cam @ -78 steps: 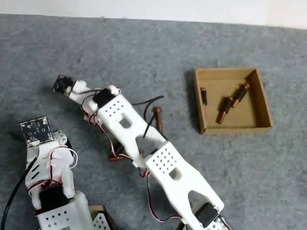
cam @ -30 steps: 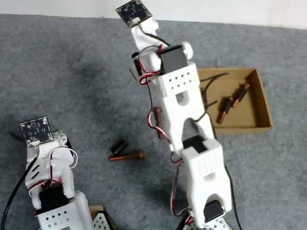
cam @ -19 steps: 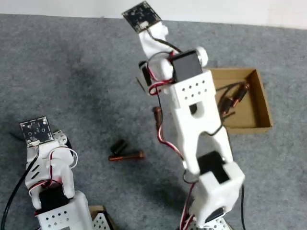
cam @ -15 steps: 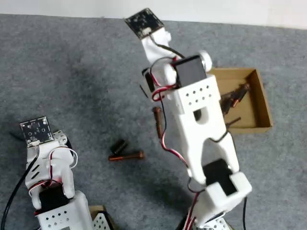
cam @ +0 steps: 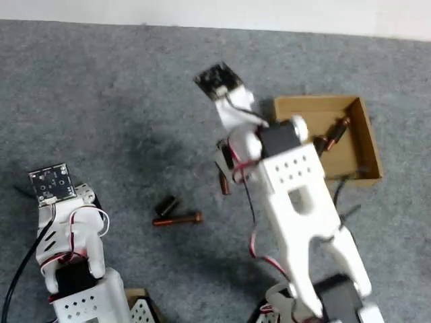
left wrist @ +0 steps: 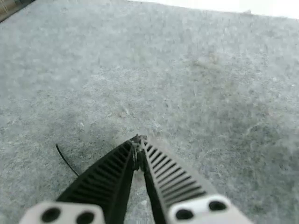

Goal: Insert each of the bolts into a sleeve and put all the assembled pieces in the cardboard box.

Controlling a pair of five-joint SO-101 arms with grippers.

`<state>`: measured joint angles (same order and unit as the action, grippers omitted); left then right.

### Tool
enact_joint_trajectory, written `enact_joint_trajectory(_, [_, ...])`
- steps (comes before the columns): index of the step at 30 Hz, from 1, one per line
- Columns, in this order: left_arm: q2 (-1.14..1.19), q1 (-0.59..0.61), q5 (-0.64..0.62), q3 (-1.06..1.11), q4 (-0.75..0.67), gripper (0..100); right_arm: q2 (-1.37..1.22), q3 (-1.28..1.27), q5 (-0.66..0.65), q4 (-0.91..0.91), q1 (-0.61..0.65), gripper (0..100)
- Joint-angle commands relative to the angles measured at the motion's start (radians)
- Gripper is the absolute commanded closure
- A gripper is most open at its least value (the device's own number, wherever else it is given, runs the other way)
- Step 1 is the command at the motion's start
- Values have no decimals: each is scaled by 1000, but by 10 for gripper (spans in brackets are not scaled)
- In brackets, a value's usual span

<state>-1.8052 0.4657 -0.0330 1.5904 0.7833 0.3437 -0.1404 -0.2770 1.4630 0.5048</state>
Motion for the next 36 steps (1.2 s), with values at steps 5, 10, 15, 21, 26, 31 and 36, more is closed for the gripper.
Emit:
enact_joint_trajectory(5, [-12, 2, -8, -7, -20, 993, 348, -575, -14, -265, -21, 993])
enact_joint_trajectory(10, [-12, 2, -8, -7, -18, 993, 565, -915, -60, -375, -21, 993])
enact_joint_trajectory(15, [-12, 2, -8, -7, -17, 993, 743, -1101, -72, -398, -120, 993])
enact_joint_trajectory(21, [-12, 2, -8, -7, -17, 993, 857, -1191, -157, -397, -216, 993])
enact_joint_trajectory(26, [-12, -27, -5, -7, -17, 993, 862, -1230, -157, -421, -216, 981])
enact_joint_trajectory(31, [-12, -27, -5, -7, -15, 993, 862, -1234, -152, -426, -216, 867])
enact_joint_trajectory(36, [-12, -28, -5, -7, -15, 993, 862, -1228, -152, -426, -214, 856])
